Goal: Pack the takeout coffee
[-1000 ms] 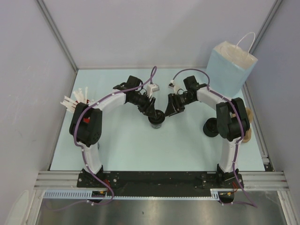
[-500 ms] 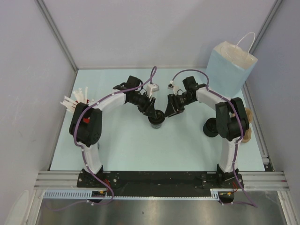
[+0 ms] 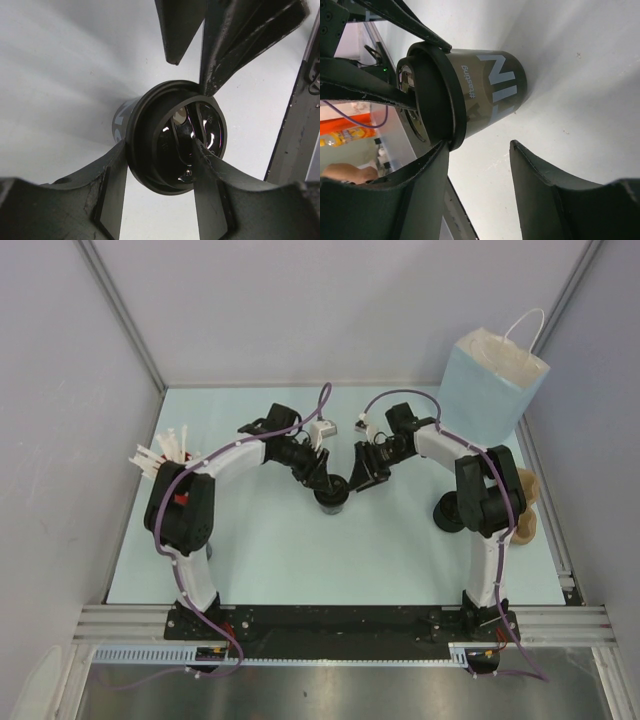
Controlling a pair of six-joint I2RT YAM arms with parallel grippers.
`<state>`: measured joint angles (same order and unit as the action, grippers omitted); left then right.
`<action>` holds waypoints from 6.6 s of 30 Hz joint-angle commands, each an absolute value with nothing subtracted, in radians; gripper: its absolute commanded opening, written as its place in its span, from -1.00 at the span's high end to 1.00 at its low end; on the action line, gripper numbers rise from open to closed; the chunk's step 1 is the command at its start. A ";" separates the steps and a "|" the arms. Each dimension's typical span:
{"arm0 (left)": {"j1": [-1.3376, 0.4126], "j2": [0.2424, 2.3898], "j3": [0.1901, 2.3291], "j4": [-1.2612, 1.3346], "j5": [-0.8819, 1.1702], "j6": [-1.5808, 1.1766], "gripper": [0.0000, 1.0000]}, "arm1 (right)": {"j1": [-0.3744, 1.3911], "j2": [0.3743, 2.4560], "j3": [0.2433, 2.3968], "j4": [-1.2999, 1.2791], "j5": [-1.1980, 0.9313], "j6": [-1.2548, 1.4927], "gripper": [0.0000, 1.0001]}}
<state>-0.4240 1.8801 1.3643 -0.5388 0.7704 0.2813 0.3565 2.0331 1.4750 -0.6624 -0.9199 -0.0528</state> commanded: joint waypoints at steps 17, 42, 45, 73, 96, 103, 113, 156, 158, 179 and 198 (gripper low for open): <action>-0.385 1.959 1.319 -0.607 0.445 0.443 0.67 | 0.388 2.056 1.512 -0.721 -0.729 -0.170 -0.11; -0.385 1.931 1.433 -0.623 0.643 0.426 0.21 | 0.388 1.942 1.634 -0.799 -0.836 -0.239 -0.21; -0.385 1.942 1.454 -0.632 0.666 0.417 0.10 | 0.391 1.945 1.631 -0.795 -0.845 -0.239 -0.22; -0.342 1.982 1.568 -0.703 0.902 0.396 -0.68 | 0.403 1.941 1.597 -0.775 -0.830 -0.253 -0.32; -0.279 1.852 1.678 -0.664 0.813 0.350 -0.99 | 0.364 1.849 1.546 -0.762 -0.822 -0.298 -0.74; -0.268 1.649 1.585 -0.571 0.684 0.324 -0.99 | 0.334 1.783 1.534 -0.746 -0.810 -0.298 -0.99; -0.268 1.422 1.459 -0.519 0.437 0.327 -0.99 | 0.298 1.649 1.565 -0.718 -0.709 -0.287 -1.00; -0.268 1.100 1.398 -0.577 0.298 0.405 -0.99 | -0.189 1.482 1.667 -0.385 -0.268 -0.330 -0.99; -0.268 1.098 1.393 -0.574 0.302 0.405 -0.99 | -0.189 1.519 1.678 -0.356 -0.285 -0.324 -1.00; -0.268 1.127 1.362 -0.555 0.319 0.397 -0.99 | -0.149 1.802 1.954 -0.342 -0.407 -0.351 -0.89; -0.268 1.140 1.351 -0.548 0.342 0.396 -0.99 | -0.077 1.776 1.953 -0.354 -0.262 -0.356 0.20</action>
